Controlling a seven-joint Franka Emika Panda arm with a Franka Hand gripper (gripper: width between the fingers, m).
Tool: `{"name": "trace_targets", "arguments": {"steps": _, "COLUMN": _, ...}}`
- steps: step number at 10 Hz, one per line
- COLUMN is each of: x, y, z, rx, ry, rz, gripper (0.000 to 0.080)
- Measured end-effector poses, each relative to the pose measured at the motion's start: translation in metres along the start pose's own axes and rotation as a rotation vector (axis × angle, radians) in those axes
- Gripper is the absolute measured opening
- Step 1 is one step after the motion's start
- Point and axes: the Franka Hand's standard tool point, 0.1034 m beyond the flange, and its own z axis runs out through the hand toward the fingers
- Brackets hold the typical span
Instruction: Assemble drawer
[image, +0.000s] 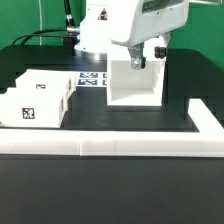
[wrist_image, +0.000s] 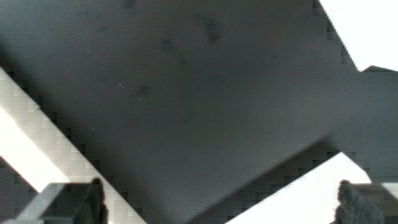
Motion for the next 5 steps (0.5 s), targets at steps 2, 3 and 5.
{"name": "trace_targets", "arguments": {"steps": 2, "x": 0.0000, "y": 0.0000, "z": 0.0000, "rx": 0.000, "ry": 0.000, "rz": 0.000, "gripper": 0.0650}}
{"name": "trace_targets", "arguments": {"steps": 3, "x": 0.0000, "y": 0.0000, "z": 0.0001, "rx": 0.000, "ry": 0.000, "rz": 0.000, "gripper": 0.0650}}
{"name": "trace_targets", "arguments": {"steps": 5, "x": -0.0001, "y": -0.0001, "z": 0.0002, "rx": 0.000, "ry": 0.000, "rz": 0.000, "gripper": 0.0650}}
